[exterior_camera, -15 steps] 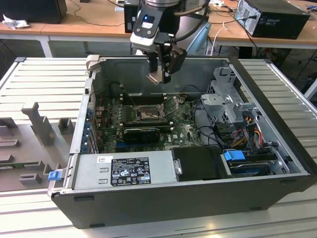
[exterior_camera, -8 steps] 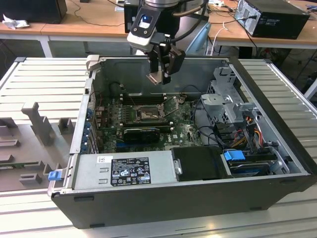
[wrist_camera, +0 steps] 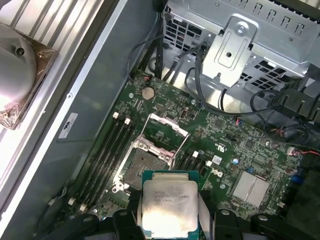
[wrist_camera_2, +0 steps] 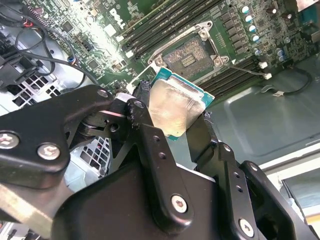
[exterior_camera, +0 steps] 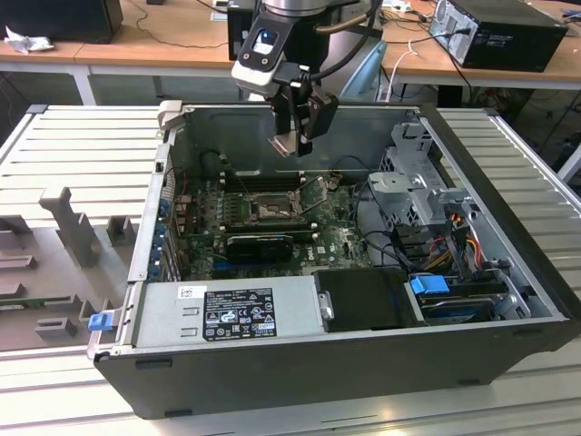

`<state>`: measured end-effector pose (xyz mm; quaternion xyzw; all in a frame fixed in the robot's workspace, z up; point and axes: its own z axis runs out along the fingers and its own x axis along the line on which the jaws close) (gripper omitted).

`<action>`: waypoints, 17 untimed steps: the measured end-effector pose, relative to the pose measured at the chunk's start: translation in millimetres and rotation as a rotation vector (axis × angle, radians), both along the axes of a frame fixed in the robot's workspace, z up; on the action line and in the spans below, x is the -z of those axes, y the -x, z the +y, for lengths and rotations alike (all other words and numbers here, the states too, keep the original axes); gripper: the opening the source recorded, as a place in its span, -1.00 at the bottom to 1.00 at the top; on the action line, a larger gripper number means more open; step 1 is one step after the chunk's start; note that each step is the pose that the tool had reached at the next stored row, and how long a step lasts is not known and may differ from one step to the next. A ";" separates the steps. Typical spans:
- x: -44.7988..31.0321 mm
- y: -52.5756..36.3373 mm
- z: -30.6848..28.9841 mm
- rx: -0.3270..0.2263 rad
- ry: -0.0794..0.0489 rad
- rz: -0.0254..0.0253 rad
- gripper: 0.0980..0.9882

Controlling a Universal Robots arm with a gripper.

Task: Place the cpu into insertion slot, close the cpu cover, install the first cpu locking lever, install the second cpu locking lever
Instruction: 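Place the cpu into insertion slot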

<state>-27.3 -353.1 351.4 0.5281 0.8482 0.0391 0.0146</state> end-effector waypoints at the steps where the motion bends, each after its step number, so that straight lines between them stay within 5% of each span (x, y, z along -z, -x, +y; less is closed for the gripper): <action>1: 0.3 0.0 0.0 0.000 0.000 0.0000 -0.01; 13: 4.6 0.0 0.0 0.007 0.000 0.0000 -0.01; 17: 6.5 0.3 0.0 0.059 0.000 0.0000 -0.01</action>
